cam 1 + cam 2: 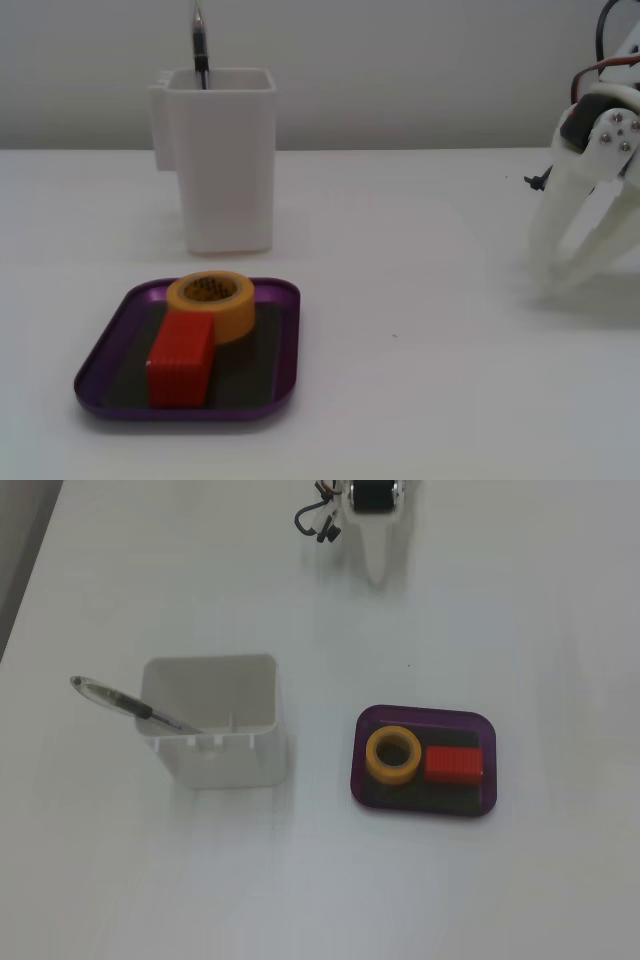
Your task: Pick up the red cube and place it in the box.
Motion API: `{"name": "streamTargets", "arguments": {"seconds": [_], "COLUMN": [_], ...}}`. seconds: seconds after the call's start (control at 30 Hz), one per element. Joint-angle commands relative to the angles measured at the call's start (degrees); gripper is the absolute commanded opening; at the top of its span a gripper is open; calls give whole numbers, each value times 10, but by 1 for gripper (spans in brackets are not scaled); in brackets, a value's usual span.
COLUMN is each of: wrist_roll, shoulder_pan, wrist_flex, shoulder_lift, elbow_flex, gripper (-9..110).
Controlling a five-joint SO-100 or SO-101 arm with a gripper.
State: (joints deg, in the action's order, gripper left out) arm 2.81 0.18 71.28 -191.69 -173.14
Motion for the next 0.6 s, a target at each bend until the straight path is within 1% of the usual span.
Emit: {"name": "streamTargets", "arguments": {"seconds": [0.0,0.57], "wrist_roll": [-1,-6], "shoulder_pan": [-1,-5], "wrist_flex": [-6,-6], "shoulder_lift": [-31,-31], "elbow_flex": [-3,-3], "gripper": [0,0]}}
